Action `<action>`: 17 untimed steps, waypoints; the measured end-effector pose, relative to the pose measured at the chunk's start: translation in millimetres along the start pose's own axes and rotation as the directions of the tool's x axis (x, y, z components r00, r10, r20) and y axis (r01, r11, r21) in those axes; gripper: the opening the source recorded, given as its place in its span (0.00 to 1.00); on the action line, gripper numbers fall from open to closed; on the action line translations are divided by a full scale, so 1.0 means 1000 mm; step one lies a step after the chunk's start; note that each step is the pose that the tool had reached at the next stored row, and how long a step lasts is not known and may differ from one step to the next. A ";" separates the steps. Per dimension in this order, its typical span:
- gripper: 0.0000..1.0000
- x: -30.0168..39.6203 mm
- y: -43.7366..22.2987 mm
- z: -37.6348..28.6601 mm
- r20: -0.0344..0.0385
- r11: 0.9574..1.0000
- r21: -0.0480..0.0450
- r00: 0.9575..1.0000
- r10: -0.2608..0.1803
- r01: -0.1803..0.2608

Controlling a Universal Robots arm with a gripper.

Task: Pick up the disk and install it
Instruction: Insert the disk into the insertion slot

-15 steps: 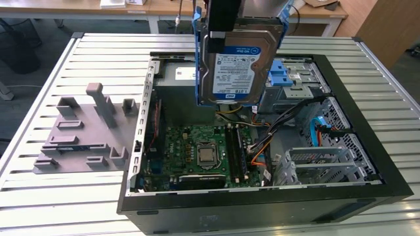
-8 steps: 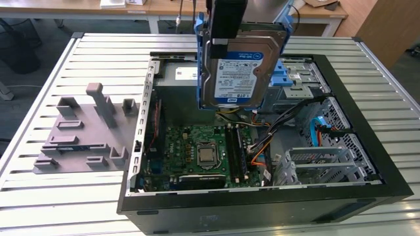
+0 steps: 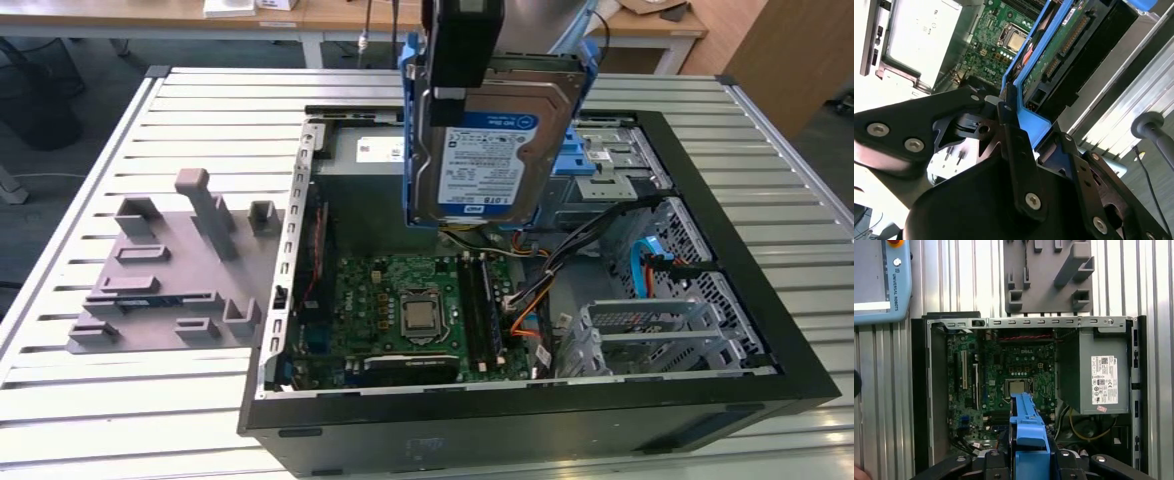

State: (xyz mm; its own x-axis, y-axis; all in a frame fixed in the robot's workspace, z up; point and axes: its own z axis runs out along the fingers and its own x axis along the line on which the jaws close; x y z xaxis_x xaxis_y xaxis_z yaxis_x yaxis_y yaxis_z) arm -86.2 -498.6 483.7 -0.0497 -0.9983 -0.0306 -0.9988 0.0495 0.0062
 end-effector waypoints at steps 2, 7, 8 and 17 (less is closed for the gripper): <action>0.36 0.0036 -0.0002 0.0004 0.000 1.000 0.000 1.000 0.001 -0.001; 0.36 0.0111 -0.0016 0.0007 0.000 1.000 0.000 1.000 0.003 -0.003; 0.36 0.0119 -0.0030 0.0008 0.000 1.000 0.000 1.000 0.003 -0.003; 0.36 0.0161 -0.0197 0.0019 0.000 1.000 0.000 1.000 0.003 -0.003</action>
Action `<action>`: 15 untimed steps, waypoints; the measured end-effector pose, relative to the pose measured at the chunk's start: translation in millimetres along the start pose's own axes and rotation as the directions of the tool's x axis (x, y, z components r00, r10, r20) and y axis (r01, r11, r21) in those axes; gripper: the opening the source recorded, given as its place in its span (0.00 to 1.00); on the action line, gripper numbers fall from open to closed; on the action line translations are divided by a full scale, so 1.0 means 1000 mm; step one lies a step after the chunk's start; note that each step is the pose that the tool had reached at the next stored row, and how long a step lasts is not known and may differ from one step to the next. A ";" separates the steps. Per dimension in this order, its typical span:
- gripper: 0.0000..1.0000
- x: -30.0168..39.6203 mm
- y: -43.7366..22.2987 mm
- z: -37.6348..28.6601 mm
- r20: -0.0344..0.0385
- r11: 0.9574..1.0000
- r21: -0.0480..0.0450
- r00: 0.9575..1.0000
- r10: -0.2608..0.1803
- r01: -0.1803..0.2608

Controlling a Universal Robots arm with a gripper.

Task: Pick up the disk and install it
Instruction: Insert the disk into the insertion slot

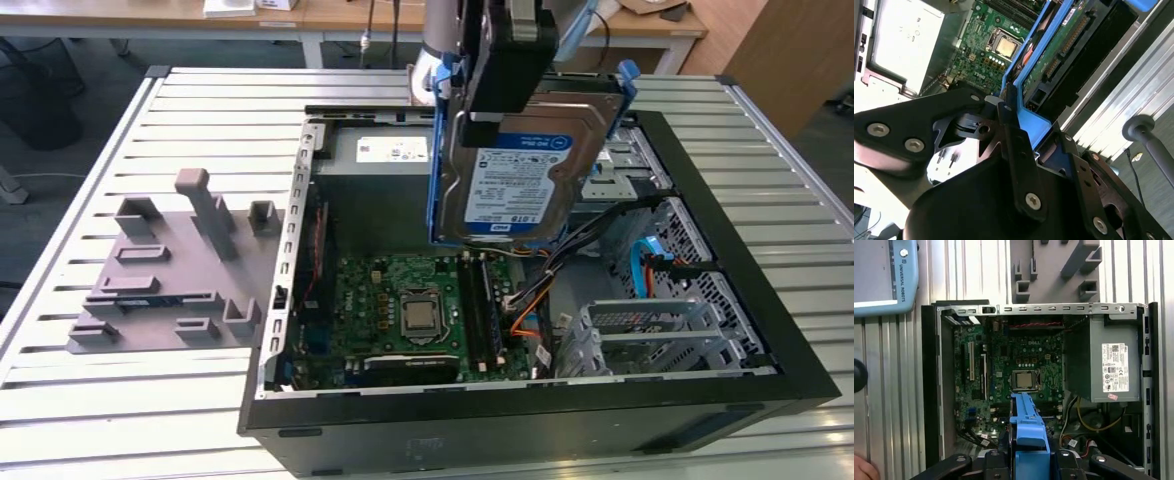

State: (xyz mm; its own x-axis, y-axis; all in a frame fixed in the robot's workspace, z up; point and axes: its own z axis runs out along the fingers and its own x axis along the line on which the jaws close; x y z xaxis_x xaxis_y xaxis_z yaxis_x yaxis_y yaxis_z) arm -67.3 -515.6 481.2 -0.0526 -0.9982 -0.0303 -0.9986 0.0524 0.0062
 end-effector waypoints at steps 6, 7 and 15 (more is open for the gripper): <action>0.36 0.0120 -0.0016 0.0001 0.000 1.000 0.000 1.000 0.000 0.000; 0.36 0.0140 -0.0019 0.0001 0.000 1.000 0.000 1.000 0.000 0.000; 0.36 0.0297 -0.0069 0.0010 0.000 1.000 0.000 1.000 0.000 0.000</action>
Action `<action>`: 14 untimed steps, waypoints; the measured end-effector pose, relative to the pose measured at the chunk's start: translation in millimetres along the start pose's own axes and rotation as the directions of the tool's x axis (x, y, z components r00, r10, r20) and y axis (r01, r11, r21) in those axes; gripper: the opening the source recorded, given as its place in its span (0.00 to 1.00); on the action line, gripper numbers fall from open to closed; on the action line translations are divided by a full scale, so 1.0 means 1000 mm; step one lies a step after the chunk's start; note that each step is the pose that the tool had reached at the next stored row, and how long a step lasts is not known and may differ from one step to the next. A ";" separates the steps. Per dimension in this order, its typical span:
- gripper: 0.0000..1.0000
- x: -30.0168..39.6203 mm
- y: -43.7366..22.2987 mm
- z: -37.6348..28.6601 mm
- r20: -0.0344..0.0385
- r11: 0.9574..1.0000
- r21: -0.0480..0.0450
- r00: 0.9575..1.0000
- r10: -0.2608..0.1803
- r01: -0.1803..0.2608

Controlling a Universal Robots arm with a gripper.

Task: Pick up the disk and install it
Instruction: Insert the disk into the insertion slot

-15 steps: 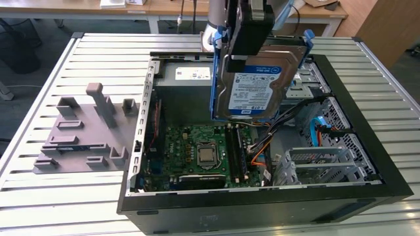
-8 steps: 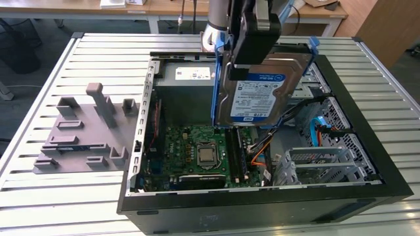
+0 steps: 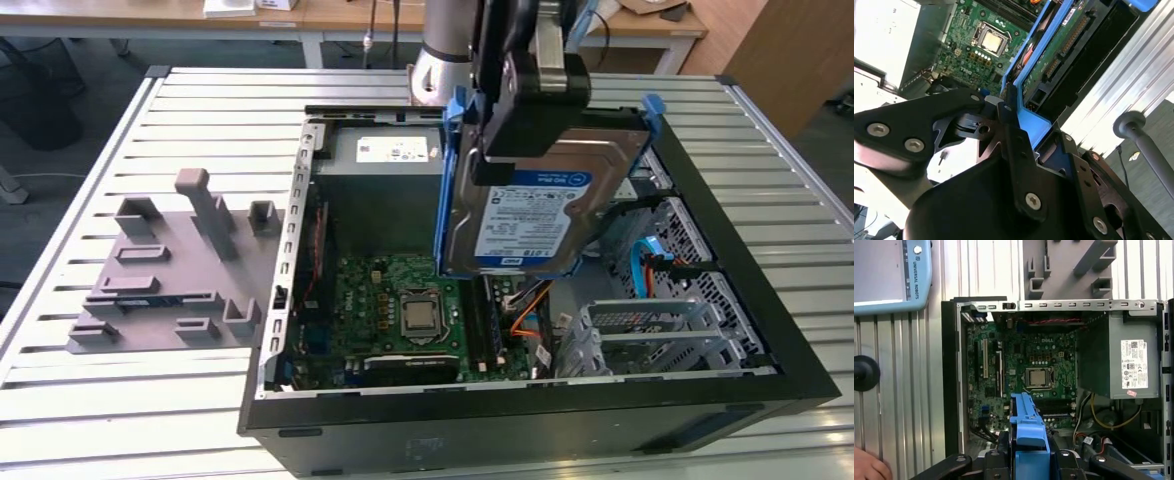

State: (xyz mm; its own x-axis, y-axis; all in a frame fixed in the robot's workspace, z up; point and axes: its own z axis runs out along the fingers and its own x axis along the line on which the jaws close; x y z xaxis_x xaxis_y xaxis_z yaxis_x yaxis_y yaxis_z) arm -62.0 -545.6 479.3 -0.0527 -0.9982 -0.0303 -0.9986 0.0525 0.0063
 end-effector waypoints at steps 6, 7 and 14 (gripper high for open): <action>0.36 -0.0003 -0.0206 0.0016 0.000 1.000 0.000 1.000 0.000 0.000; 0.36 -0.0004 -0.0233 0.0019 0.000 1.000 0.000 1.000 0.000 0.000; 0.36 0.0042 -0.0306 0.0048 0.000 1.000 0.000 1.000 0.000 0.000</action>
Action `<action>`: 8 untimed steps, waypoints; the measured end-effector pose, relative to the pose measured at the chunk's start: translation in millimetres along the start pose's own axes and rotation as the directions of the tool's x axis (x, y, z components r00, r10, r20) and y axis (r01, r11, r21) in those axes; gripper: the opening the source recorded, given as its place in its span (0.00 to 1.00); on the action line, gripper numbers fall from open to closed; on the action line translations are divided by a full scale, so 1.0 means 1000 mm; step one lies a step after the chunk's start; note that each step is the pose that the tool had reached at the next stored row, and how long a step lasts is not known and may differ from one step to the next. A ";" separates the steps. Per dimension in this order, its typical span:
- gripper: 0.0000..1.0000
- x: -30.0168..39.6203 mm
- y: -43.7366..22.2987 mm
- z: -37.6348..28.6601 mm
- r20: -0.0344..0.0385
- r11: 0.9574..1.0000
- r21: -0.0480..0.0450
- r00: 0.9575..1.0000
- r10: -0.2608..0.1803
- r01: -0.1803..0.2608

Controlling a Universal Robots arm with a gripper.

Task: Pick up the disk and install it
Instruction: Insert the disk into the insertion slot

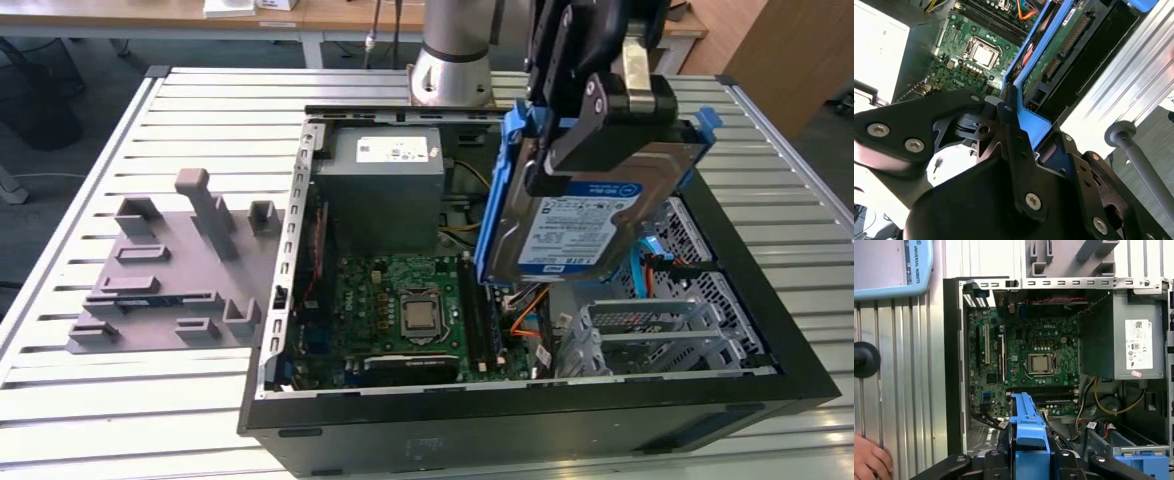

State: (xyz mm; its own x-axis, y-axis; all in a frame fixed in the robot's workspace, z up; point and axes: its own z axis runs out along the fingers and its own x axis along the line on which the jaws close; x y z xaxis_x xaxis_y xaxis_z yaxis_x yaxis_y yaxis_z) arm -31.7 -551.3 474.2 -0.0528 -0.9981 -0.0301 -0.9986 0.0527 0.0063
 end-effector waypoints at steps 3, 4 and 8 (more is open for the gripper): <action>0.36 0.0053 -0.0012 0.0015 0.000 1.000 0.000 1.000 0.000 0.000; 0.36 0.0069 -0.0018 0.0020 0.000 1.000 0.000 1.000 0.000 0.000; 0.36 0.0083 -0.0095 0.0043 0.000 1.000 0.000 1.000 0.000 0.000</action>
State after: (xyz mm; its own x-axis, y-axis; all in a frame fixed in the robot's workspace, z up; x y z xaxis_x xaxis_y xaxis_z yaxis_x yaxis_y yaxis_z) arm -22.6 -560.0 469.6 -0.0529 -0.9981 -0.0301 -0.9986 0.0528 0.0063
